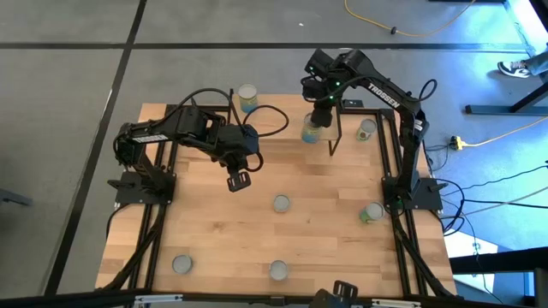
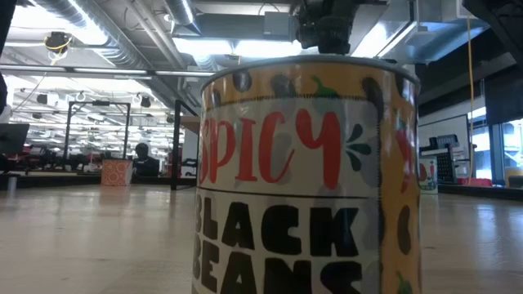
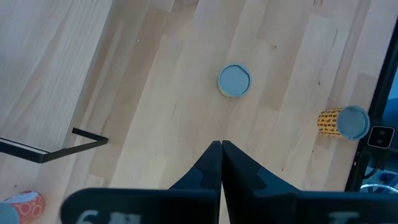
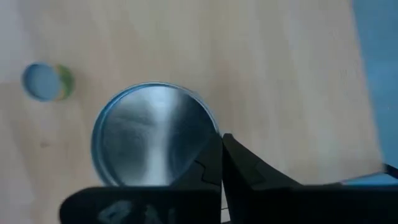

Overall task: Pick and place cans onto a shelf
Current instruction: Put the canned cherries on the shelf

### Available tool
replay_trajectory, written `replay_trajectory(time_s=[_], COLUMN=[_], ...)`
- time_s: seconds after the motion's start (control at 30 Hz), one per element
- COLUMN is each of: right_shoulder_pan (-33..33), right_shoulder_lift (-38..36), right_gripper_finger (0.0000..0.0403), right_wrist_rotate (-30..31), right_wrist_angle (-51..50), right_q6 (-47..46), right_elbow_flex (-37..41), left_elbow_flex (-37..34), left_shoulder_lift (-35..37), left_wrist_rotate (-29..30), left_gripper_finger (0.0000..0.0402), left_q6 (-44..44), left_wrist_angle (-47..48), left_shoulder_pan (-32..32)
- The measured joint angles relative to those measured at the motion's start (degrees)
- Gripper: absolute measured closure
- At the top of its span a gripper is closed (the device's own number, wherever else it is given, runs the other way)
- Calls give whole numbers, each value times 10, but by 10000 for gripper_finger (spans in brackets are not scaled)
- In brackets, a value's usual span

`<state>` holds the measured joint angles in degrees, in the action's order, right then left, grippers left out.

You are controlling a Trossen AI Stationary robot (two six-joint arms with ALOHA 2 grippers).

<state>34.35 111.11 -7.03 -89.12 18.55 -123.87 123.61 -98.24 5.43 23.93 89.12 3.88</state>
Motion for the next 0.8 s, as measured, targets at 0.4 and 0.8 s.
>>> replay_trajectory(time_s=[0.4,0.8], right_shoulder_pan=[2,2], right_shoulder_lift=[3,-2], right_gripper_finger=[402,403], right_wrist_rotate=[17,16], right_wrist_angle=[7,13], right_q6=[0,2], right_elbow_flex=[-8,-8], left_elbow_flex=[0,0], left_shoulder_lift=[0,0], left_wrist_rotate=[0,0], left_gripper_finger=[401,401], left_q6=[12,12], left_wrist_angle=[0,0], left_shoulder_pan=[0,0])
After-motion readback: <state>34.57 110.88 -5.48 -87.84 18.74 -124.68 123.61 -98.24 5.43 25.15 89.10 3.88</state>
